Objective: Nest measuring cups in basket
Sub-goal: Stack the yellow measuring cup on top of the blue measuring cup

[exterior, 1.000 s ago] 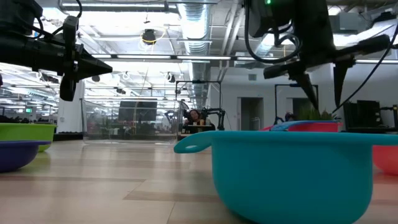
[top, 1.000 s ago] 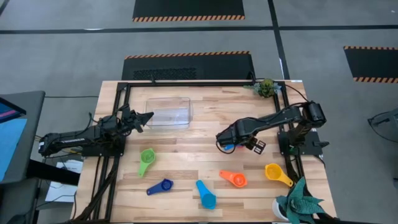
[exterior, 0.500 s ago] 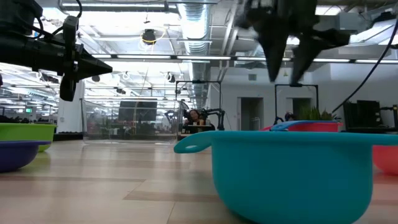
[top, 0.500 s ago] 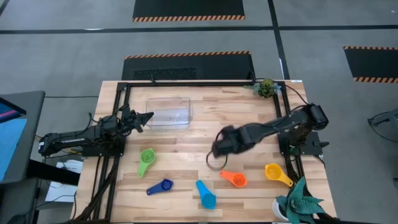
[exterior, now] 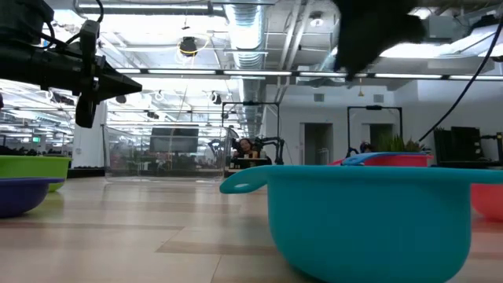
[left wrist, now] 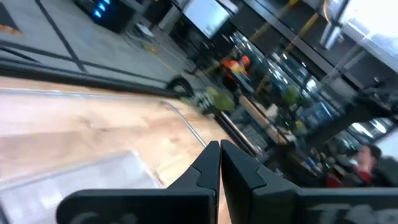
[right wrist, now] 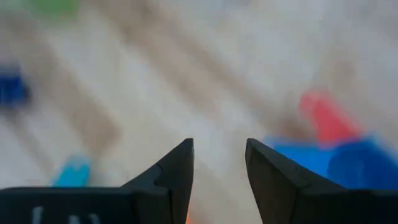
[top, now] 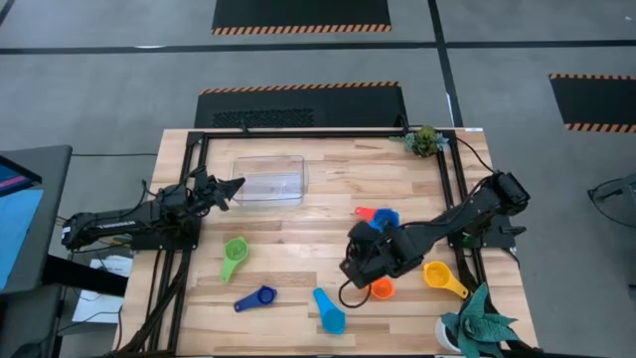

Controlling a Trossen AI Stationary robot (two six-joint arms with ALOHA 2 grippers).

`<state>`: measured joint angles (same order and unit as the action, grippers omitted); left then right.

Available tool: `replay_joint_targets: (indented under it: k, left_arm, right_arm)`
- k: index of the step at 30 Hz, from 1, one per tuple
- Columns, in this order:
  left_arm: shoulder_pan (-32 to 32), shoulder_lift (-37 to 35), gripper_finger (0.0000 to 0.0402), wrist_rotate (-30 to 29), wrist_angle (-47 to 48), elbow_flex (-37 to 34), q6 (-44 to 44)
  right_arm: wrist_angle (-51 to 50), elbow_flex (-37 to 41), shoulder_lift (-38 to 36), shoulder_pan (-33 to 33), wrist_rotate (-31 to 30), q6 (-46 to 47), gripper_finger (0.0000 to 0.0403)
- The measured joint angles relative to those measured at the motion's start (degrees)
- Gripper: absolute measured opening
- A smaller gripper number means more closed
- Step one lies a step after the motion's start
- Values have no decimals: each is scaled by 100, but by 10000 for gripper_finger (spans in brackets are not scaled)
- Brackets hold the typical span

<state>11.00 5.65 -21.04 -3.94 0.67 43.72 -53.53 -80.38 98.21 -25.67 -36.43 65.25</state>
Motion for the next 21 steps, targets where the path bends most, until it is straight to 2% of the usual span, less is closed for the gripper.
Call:
replay_joint_targets:
  k: [3, 4, 6, 8, 10, 16, 19, 21]
  left_arm:
    - [4, -2, 0, -408, -26, 0, 162]
    - [4, -2, 0, -505, -49, 0, 216]
    - [4, 0, 0, -575, -157, 0, 189]
    - [5, 46, 0, -331, -343, 0, -54]
    - [-6, 92, 0, -218, -357, 0, -49]
    - [2, 381, 0, -847, -80, 0, 1275]
    - [3, 517, 0, -875, -172, 0, 1536]
    - [5, 630, 0, -581, -673, 0, 1078]
  right_arm:
    - [348, -3, 0, 100, -1617, -475, 166]
    - [320, -46, 0, 187, -1968, -748, 165]
    - [-39, -257, -74, 403, -2056, -1457, 163]
    - [-646, -590, -177, 683, -1454, -2080, 161]
    - [-1397, -890, -262, 965, -654, -2263, 158]
    - [-3722, -1541, -520, 1482, 836, -1791, 146]
    - [-3386, -1357, -914, 1591, 2194, -1719, 142]
    - [-3249, -1284, -1099, 1536, 2856, -1537, 139]
